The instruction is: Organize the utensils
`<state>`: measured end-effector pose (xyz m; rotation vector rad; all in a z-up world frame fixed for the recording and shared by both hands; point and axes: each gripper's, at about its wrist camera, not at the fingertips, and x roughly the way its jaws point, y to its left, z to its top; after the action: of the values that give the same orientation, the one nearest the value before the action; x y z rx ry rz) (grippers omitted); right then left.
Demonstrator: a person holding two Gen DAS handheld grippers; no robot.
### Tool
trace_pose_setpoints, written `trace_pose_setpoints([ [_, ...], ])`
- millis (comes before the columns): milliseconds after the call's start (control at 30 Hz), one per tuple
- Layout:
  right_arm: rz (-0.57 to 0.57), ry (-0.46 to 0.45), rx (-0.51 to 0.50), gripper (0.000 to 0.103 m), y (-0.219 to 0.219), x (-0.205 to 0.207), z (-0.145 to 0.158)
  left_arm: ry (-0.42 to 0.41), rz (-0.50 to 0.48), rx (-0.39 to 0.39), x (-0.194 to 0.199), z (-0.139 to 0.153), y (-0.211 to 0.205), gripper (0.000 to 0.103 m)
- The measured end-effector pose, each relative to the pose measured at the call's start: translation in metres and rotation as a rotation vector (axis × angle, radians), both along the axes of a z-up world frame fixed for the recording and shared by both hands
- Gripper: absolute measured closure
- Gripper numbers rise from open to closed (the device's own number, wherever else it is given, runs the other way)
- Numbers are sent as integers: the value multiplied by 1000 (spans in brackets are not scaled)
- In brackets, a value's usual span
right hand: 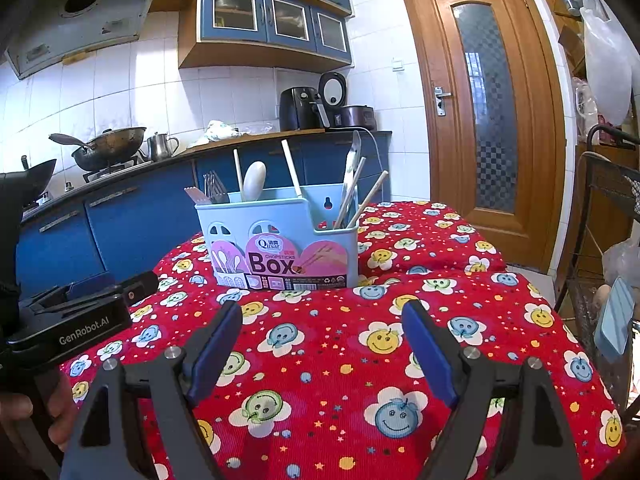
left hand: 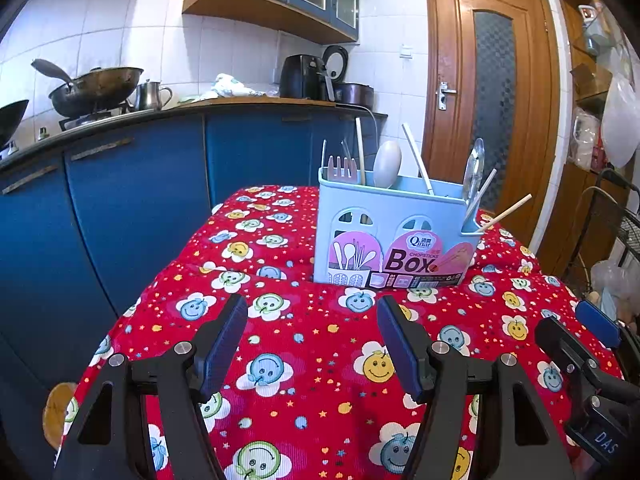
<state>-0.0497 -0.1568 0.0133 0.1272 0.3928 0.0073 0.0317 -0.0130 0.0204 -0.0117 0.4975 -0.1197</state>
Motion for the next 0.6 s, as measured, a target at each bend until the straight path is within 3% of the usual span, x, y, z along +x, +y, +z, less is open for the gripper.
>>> trace_pose_setpoints([
  [600,-1,-3,0,19,0,-1,3,-7,1,-2,-1,6,0,34],
])
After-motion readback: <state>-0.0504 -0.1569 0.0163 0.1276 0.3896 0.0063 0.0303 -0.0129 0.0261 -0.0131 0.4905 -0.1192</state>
